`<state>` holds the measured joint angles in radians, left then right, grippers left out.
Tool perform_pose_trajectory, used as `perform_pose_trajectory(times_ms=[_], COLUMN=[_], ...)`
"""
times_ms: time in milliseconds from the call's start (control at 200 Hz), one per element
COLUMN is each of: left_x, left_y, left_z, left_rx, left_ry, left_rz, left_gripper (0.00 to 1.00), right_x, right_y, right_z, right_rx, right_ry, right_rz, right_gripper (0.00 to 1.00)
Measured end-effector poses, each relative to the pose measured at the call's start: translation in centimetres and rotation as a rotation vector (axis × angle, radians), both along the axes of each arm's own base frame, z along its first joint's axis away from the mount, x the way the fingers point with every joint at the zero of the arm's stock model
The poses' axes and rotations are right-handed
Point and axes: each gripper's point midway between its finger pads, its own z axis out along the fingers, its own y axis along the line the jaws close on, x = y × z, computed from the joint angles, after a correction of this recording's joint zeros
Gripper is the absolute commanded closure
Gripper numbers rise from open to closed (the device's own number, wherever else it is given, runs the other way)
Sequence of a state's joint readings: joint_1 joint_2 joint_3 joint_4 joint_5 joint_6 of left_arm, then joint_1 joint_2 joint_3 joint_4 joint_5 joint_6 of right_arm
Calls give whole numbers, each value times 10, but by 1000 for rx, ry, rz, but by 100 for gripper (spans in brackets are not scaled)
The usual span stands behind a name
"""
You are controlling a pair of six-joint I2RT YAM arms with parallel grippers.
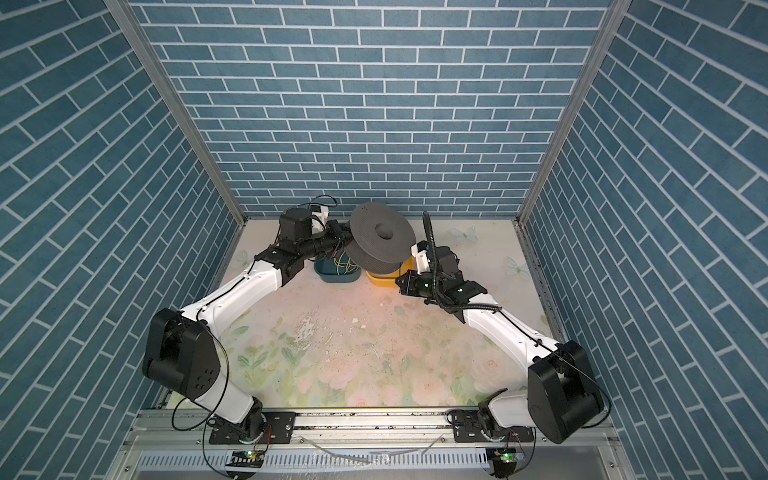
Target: Wrap the cables
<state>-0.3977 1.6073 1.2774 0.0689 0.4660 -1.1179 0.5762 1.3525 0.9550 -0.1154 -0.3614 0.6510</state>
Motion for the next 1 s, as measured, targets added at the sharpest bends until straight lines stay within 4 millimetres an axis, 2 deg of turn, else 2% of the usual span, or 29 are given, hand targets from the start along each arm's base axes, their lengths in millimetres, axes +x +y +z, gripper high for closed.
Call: perform_pose_trajectory(times_ms=[120,255,385,525,750,1000], left_x=[0,-1,2,7,10,2], left_y=[-2,-4,-5,-8,-16,-24], left_z=[-3,-17,-29,-26,-19,-26], left_rx=[6,7,-18,-73,-175,-262], left_ry=[-6,10,21,-6,-41,-27], left_rz=[18,29,63,93,129,167], left_gripper=[100,100,100,100,100,100], right_x=[-1,-1,5,10,24,38], right_y=[8,14,25,36,49,50], right_z=[12,19,42,61,66,66], right_rx=[19,59,182,330,450,515], right_ry=[-22,-19,-40,-64,-93,-169], right_rz=[14,4,-11,-32,-65,-116], right_gripper=[100,100,100,100,100,100])
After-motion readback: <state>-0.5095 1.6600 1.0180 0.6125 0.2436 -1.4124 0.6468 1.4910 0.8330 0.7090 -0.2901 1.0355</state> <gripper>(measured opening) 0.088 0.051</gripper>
